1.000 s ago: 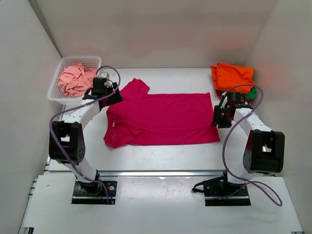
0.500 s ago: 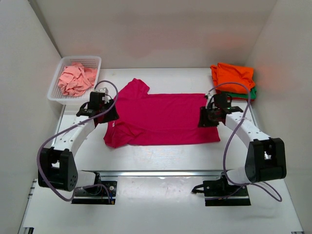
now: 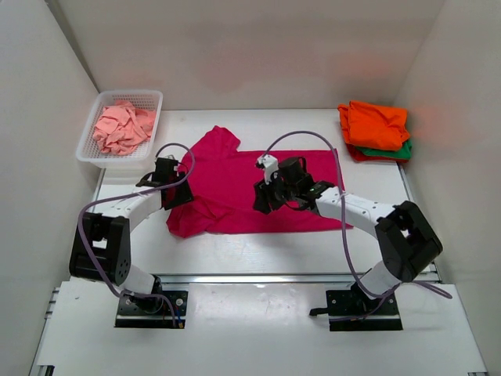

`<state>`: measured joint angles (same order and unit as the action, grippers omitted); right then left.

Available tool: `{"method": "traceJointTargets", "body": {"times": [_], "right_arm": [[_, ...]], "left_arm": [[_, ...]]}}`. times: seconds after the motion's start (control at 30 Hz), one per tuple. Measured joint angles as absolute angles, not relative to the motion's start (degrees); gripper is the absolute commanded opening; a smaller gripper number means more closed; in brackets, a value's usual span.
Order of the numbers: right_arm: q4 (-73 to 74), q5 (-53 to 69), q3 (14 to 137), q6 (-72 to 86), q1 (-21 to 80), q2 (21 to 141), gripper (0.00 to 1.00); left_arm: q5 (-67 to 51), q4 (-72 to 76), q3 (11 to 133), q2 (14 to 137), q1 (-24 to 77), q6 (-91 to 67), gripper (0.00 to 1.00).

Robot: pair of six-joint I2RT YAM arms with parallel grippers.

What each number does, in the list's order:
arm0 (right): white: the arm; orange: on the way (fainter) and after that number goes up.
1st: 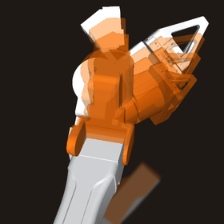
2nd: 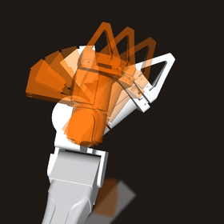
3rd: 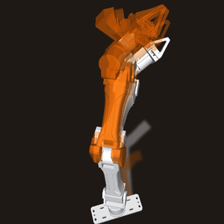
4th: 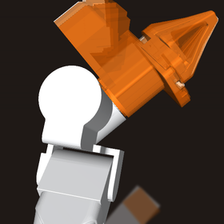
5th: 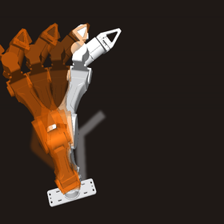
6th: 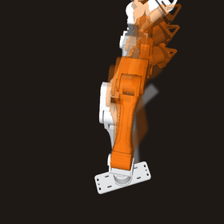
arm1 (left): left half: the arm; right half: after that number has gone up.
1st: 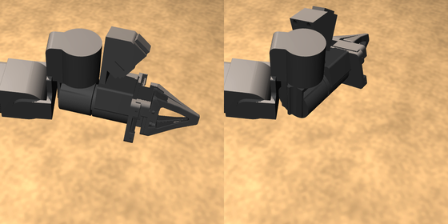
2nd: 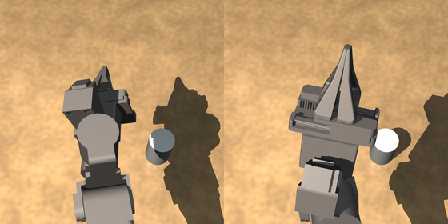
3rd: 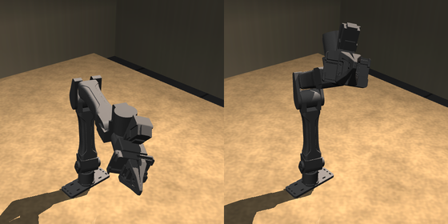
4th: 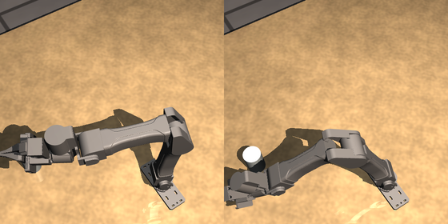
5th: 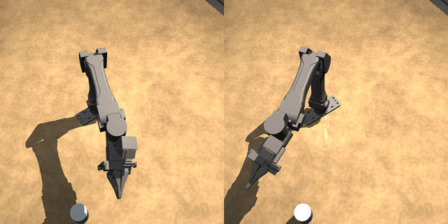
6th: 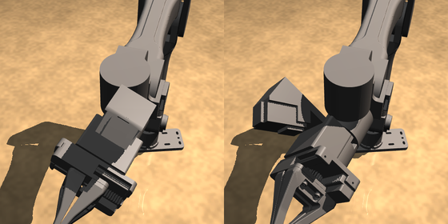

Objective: Fold and stack the t-shirts
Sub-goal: Fold the flattened tshirt in 1/3 of the way

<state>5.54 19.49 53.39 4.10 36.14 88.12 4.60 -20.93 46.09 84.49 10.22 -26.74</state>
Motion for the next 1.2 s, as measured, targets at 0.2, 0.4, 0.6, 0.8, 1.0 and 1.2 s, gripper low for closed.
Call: {"method": "traceJointTargets", "body": {"times": [0.2, 0.4, 0.6, 0.8, 1.0, 1.2], "right_arm": [[-2.0, 20.6, 57.3, -0.1, 40.0, 94.0, 0.47], [-5.9, 21.1, 60.8, -3.9, 43.5, 99.5, 0.47], [-7.4, 21.5, 62.4, -6.5, 46.2, 103.2, 0.48], [-7.4, 21.5, 64.9, -9.0, 47.7, 107.0, 0.51], [-7.2, 22.6, 66.9, -11.6, 48.7, 109.4, 0.54], [-6.6, 24.0, 71.6, -13.5, 50.3, 113.0, 0.51]], "left_arm": [[4.8, -17.5, 46.7, 86.9, 10.2, -28.5, 0.63], [4.8, -16.1, 47.8, 90.0, 10.2, -29.3, 0.63], [4.9, -15.0, 48.1, 92.0, 10.4, -30.5, 0.63], [5.0, -14.3, 48.6, 92.7, 11.1, -31.6, 0.62], [5.0, -13.9, 48.9, 93.3, 11.3, -32.0, 0.61], [5.0, -13.8, 49.3, 93.3, 11.3, -32.1, 0.61]]}}
